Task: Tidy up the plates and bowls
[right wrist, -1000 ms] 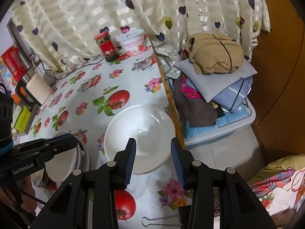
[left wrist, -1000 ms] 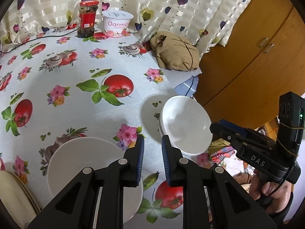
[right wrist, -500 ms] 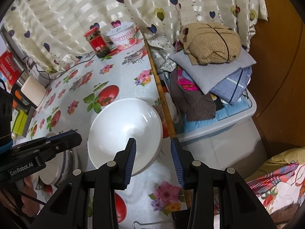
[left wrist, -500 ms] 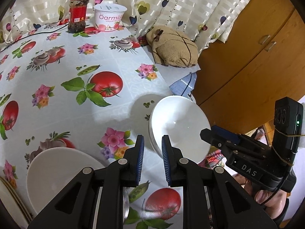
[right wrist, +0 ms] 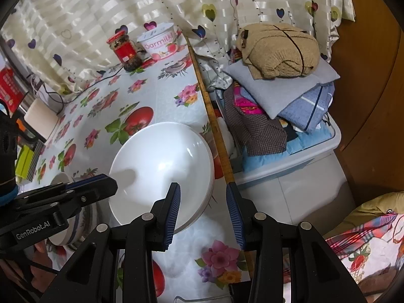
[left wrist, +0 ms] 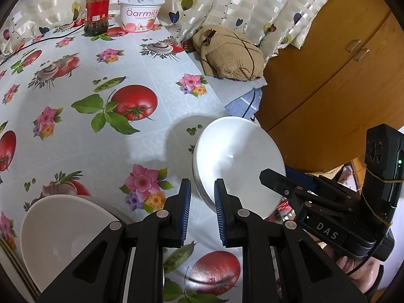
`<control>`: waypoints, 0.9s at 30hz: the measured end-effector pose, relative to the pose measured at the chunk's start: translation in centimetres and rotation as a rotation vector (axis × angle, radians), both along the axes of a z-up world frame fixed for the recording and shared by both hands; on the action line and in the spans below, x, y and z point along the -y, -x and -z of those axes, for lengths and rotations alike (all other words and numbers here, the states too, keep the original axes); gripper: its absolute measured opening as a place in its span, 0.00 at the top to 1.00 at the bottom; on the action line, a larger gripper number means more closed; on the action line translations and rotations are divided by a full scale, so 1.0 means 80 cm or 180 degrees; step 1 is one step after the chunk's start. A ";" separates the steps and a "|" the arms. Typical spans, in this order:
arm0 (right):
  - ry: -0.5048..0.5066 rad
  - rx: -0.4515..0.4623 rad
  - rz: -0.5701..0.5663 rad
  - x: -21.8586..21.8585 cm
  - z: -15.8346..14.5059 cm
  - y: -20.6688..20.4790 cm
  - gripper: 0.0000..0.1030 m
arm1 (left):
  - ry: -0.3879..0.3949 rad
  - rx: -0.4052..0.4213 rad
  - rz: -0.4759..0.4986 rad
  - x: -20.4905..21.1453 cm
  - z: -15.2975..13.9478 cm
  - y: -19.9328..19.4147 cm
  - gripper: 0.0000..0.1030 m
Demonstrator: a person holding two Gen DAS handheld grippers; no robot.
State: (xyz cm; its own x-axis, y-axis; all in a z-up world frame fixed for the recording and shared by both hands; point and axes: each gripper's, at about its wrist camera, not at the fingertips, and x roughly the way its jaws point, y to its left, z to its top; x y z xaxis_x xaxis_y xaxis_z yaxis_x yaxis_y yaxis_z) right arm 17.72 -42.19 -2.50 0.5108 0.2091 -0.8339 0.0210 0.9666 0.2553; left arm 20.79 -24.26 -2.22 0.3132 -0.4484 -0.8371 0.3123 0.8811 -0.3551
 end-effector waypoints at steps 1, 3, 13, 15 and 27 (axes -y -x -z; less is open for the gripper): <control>-0.0001 -0.0001 -0.0006 0.000 0.000 0.000 0.65 | -0.0003 0.0001 0.0006 0.001 0.000 0.000 0.81; -0.0019 -0.0005 -0.0017 0.000 0.002 0.000 0.65 | -0.0013 0.0006 0.0022 0.004 0.001 0.000 0.81; -0.0062 -0.0019 -0.0005 0.001 0.005 -0.001 0.76 | -0.0064 0.0055 0.0044 0.009 0.002 -0.001 0.81; -0.0097 -0.0014 -0.0002 0.001 0.006 -0.001 0.79 | -0.0077 0.0067 0.0046 0.010 0.003 -0.001 0.81; -0.0030 -0.0016 0.0031 0.001 0.004 0.001 0.82 | -0.0091 0.0084 0.0042 0.010 0.000 0.004 0.85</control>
